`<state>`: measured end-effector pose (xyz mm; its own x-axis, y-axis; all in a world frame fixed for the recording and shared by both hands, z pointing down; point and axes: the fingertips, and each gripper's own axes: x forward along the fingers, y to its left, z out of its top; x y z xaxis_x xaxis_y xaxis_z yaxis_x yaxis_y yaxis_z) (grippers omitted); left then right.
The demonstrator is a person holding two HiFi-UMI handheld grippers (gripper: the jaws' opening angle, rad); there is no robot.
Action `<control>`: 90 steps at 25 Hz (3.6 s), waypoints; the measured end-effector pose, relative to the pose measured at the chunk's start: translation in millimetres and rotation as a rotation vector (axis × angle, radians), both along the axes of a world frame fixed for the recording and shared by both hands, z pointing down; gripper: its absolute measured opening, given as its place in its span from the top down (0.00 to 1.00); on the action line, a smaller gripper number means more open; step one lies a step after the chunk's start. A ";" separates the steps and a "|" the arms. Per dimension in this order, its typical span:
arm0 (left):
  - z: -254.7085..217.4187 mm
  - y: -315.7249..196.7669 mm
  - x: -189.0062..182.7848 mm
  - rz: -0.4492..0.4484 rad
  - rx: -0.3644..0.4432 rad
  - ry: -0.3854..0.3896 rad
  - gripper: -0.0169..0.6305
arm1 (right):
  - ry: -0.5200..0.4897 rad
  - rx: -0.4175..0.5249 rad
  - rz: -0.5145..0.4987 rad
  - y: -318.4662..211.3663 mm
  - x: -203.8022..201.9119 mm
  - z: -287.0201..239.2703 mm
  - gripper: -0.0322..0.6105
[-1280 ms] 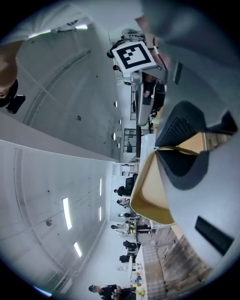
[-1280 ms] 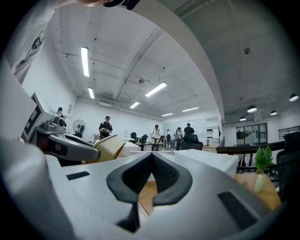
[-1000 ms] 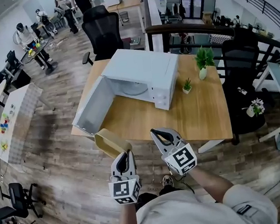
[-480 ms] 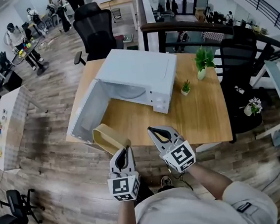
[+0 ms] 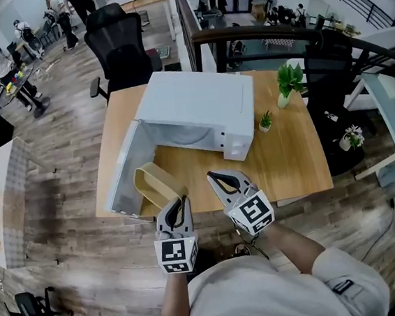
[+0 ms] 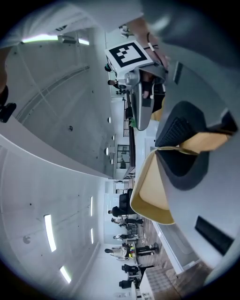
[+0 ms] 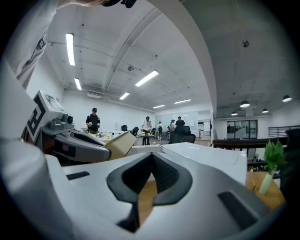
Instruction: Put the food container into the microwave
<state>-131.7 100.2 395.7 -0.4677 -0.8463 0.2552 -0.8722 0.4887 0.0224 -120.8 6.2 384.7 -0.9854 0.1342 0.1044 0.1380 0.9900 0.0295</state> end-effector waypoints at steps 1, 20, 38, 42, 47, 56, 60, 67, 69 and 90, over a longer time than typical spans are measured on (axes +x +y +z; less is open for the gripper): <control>1.3 0.7 -8.2 0.021 -0.011 -0.003 0.92 | 0.005 -0.002 0.017 1.3 -7.0 0.7 0.94; 59.9 -13.3 -57.6 0.427 -0.121 0.076 0.92 | 0.115 -0.047 0.343 -0.6 -34.9 50.3 0.94; 116.0 -80.2 -75.3 0.554 -0.336 0.081 0.92 | 0.141 -0.054 0.414 -62.8 -37.0 94.3 0.94; 126.1 -93.3 -70.5 0.577 -0.362 0.087 0.92 | 0.148 -0.091 0.443 -76.7 -27.8 109.4 0.94; 134.8 -104.4 -73.3 0.571 -0.404 0.060 0.92 | 0.156 -0.104 0.441 -82.9 -22.5 123.7 0.94; 141.5 -124.9 -75.9 0.610 -0.462 0.028 0.92 | 0.163 -0.149 0.445 -93.0 -29.8 143.7 0.94; 147.5 -132.1 -76.6 0.643 -0.483 0.016 0.92 | 0.175 -0.164 0.450 -93.6 -36.2 153.5 0.94; 164.5 -139.6 -88.6 0.701 -0.552 -0.017 0.92 | 0.198 -0.186 0.469 -89.9 -44.6 165.8 0.94; 171.0 -142.7 -92.3 0.711 -0.571 -0.032 0.92 | 0.208 -0.191 0.476 -89.0 -46.1 171.7 0.94; 187.8 -171.3 -109.8 0.807 -0.601 -0.093 0.92 | 0.268 -0.225 0.534 -91.2 -57.4 198.7 0.94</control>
<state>-241.5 -71.1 583.5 0.1483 -0.6619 0.7348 -0.9329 -0.3402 -0.1181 -178.3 -85.0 583.4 -0.8659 -0.3211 0.3835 -0.4029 0.9021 -0.1544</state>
